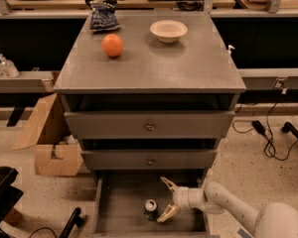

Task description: Pick green can from bottom drawer and place on counter

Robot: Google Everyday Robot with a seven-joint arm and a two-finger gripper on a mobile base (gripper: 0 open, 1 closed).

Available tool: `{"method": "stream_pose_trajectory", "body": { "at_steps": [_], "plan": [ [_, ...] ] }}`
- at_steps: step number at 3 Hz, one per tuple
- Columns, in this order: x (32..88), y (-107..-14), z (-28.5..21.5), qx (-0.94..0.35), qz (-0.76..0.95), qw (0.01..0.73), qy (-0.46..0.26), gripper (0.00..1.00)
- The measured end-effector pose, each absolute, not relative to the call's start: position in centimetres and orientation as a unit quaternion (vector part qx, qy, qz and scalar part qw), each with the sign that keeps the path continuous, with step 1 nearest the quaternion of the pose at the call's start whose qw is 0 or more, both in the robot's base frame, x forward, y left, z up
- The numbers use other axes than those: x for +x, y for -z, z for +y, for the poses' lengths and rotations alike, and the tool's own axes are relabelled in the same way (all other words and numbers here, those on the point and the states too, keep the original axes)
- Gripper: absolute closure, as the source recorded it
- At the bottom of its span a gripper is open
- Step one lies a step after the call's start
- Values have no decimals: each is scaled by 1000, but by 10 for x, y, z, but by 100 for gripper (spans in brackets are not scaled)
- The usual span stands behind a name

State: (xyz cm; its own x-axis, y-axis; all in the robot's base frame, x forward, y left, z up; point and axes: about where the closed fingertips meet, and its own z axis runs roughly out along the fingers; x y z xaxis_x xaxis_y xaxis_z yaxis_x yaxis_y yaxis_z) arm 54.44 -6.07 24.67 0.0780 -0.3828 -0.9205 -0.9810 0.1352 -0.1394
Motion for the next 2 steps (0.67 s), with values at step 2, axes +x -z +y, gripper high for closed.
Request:
{"method": "stream_pose_trajectory", "body": {
  "at_steps": [2],
  "plan": [
    [539, -190, -19, -609, 578, 420, -345, 16]
  ]
}}
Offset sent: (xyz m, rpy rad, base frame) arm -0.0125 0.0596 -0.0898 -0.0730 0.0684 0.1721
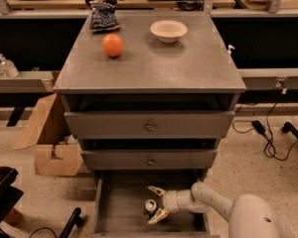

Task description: Pick green can from bottom drawer and place on counter

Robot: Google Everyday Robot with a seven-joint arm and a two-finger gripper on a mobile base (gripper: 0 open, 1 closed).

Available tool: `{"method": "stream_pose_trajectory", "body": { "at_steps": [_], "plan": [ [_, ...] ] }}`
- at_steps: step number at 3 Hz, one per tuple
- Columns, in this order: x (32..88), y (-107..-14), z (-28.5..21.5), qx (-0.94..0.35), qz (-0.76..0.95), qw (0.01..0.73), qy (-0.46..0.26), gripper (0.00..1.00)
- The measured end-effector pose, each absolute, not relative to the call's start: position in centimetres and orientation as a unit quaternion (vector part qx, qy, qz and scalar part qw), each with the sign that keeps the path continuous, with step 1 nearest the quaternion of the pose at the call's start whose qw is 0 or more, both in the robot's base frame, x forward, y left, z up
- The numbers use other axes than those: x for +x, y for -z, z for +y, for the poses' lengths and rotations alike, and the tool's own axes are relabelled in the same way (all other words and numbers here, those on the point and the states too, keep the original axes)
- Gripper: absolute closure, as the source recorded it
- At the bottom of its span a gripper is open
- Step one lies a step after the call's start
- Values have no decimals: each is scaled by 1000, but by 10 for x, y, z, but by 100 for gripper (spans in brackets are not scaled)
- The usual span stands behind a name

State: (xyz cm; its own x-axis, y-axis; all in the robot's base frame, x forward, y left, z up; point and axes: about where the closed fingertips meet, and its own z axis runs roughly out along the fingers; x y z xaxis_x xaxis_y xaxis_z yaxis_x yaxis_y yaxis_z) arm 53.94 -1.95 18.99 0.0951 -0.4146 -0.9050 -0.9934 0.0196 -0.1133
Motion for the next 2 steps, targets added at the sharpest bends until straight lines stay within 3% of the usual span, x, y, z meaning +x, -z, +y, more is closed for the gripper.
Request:
{"method": "stream_pose_trajectory", "body": {
  "at_steps": [2],
  "plan": [
    [521, -170, 13, -612, 582, 370, -387, 63]
  ]
}}
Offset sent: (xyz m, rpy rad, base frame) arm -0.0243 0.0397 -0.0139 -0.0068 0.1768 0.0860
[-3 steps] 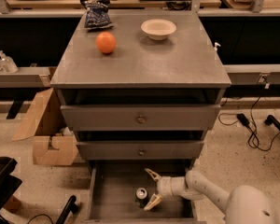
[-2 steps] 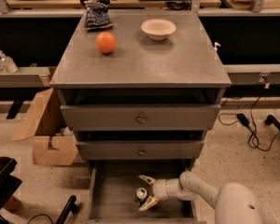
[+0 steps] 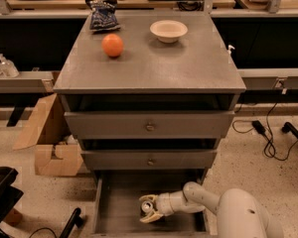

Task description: Pick green can from bottom drawer and place on counter

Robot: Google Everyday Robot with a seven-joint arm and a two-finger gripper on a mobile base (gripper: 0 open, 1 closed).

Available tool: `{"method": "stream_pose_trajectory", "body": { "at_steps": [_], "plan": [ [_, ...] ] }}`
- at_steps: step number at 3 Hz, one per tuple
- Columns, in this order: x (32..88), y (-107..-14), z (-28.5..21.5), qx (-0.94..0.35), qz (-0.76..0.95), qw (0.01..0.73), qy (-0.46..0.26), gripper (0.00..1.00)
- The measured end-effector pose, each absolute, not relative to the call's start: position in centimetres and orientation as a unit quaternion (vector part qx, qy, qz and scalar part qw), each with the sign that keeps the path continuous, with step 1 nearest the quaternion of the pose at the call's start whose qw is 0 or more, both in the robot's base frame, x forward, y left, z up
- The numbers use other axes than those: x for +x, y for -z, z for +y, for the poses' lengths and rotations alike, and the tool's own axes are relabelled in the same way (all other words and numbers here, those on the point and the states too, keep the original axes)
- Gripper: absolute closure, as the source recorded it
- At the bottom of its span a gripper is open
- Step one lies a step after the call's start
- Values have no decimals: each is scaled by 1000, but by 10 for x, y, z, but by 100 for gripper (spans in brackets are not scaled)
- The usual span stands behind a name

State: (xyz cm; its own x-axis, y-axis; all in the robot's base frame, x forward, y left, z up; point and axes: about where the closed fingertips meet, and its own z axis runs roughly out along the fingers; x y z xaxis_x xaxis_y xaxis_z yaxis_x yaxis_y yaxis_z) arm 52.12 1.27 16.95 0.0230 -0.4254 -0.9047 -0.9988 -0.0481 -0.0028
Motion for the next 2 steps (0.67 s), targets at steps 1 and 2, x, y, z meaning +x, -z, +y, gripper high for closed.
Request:
{"method": "stream_pose_trajectory", "body": {
  "at_steps": [1, 2],
  "plan": [
    [514, -195, 7, -603, 583, 364, -406, 85],
    [506, -250, -17, -584, 582, 369, -429, 100]
  ]
}}
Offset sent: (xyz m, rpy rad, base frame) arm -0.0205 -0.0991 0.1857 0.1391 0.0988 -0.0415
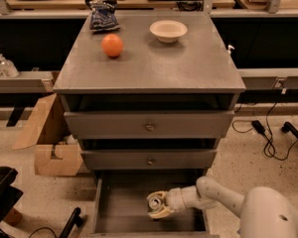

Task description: Pick green can from bottom drawer and place on counter

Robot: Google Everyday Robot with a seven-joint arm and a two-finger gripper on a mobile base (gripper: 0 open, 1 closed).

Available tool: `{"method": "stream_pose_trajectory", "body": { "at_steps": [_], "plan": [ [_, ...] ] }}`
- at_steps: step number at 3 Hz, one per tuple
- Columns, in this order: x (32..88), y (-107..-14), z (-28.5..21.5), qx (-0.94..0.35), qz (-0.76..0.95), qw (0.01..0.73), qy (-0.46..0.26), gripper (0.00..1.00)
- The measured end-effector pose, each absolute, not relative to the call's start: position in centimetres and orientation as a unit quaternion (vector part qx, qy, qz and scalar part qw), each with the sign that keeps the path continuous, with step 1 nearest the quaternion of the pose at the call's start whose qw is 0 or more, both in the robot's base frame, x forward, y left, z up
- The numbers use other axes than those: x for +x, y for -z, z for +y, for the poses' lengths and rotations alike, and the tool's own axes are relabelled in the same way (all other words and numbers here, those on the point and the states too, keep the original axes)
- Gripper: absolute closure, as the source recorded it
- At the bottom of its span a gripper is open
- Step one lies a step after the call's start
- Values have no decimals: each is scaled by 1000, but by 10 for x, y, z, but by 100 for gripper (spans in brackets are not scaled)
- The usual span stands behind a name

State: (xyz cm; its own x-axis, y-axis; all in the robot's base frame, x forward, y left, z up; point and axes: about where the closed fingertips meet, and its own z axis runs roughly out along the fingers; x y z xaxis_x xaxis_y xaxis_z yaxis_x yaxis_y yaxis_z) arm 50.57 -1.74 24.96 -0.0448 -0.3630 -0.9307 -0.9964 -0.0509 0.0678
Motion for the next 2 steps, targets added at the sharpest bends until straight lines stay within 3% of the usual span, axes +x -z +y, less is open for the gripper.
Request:
{"method": "stream_pose_trajectory", "body": {
  "at_steps": [2],
  "plan": [
    [527, -381, -104, -538, 594, 381, -460, 100]
  ]
}}
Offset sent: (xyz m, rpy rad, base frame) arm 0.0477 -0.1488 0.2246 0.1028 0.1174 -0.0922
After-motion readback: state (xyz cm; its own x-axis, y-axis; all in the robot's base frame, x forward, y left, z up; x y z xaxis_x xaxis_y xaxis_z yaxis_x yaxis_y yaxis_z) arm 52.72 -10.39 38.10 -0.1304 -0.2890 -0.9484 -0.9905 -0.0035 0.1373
